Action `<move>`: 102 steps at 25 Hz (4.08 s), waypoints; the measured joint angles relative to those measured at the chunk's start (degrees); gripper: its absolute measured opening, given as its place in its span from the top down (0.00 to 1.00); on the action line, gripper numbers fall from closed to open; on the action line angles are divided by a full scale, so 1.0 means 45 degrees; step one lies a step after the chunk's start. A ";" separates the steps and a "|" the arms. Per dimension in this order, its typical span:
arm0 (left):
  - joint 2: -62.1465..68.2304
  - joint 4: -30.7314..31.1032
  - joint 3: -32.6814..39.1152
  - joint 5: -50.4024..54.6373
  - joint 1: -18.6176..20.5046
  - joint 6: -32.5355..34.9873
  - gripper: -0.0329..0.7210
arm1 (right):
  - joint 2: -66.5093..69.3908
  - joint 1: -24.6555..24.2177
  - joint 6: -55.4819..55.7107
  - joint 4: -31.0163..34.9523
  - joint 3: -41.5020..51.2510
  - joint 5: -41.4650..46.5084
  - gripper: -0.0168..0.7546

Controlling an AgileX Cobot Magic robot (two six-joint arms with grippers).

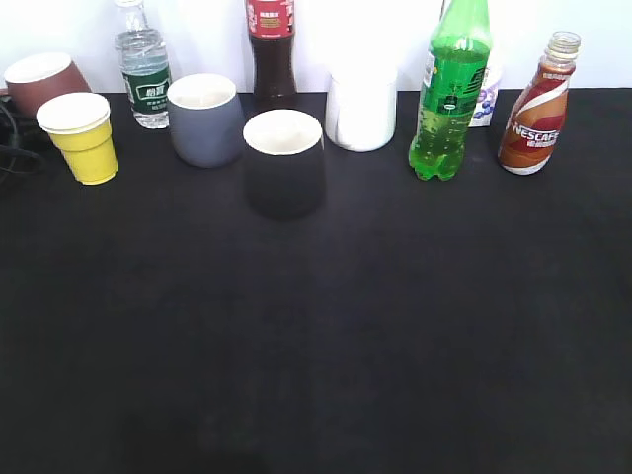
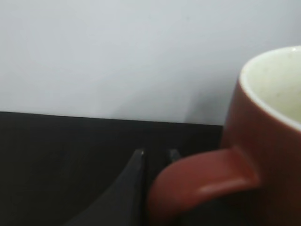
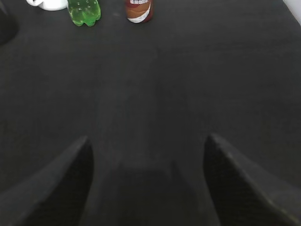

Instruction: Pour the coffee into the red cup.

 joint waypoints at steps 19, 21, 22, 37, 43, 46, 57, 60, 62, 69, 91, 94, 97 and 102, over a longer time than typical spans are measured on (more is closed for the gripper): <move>-0.8962 -0.0011 0.6073 0.1649 -0.0153 0.0143 0.86 | 0.0000 0.0000 0.0010 0.0000 0.0000 0.0000 0.24; -1.0274 0.0018 0.7459 0.1675 -0.0594 0.0143 0.86 | 0.0000 0.0000 0.0010 0.0000 0.0000 0.0000 0.24; -1.0784 0.0031 0.8021 0.1736 -0.0966 0.0143 0.86 | 0.0000 0.0000 0.0010 0.0000 0.0000 0.0000 0.24; -1.1134 0.0626 0.9020 0.2184 -0.5307 0.0143 0.86 | 0.4557 0.0000 0.0010 0.0000 0.1205 -1.0244 0.24; -1.1134 0.0614 0.9033 0.2141 -0.5307 0.0143 0.86 | 1.2091 0.0000 0.0010 0.0078 0.1530 -1.7006 0.24; -1.1134 0.0614 0.9033 0.2141 -0.5307 0.0143 0.86 | 1.5637 0.0000 0.0010 0.0078 0.1530 -2.0446 0.24; -1.1134 0.0605 0.9033 0.2130 -0.5307 0.0143 0.86 | 2.3829 0.0000 0.0010 -0.0507 -0.0834 -2.5907 0.10; -1.1134 0.0605 0.9033 0.2130 -0.5307 0.0143 0.86 | 2.4899 0.0000 0.0010 -0.0600 -0.2002 -2.5933 0.10; -1.1134 0.0605 0.9033 0.2118 -0.5307 0.0143 0.86 | 2.5513 0.0000 0.0010 -0.0645 -0.2695 -2.5933 0.11; -1.1134 0.0601 0.9033 0.1885 -0.5307 0.0143 0.86 | 2.7322 0.0000 0.0024 -0.0730 -0.5119 -2.5933 0.11; -1.1134 0.1017 0.9033 0.1826 -0.5695 0.0143 0.86 | 2.5562 0.0000 -0.0376 -0.1154 -0.1930 -2.8213 0.29; -1.0849 0.1287 0.9033 0.1812 -0.6472 0.0143 0.86 | 2.3714 0.0000 -0.0363 -0.1833 0.0409 -2.8212 0.29; -0.9868 0.1683 0.9033 0.1278 -0.7417 0.0143 0.86 | 2.2154 0.0287 -0.0363 -0.2684 0.1744 -2.8212 0.29; -0.8224 0.1893 0.9033 -0.0835 -0.8424 0.0143 0.86 | 2.1792 0.3664 -0.0336 -0.2742 0.1436 -2.7940 0.29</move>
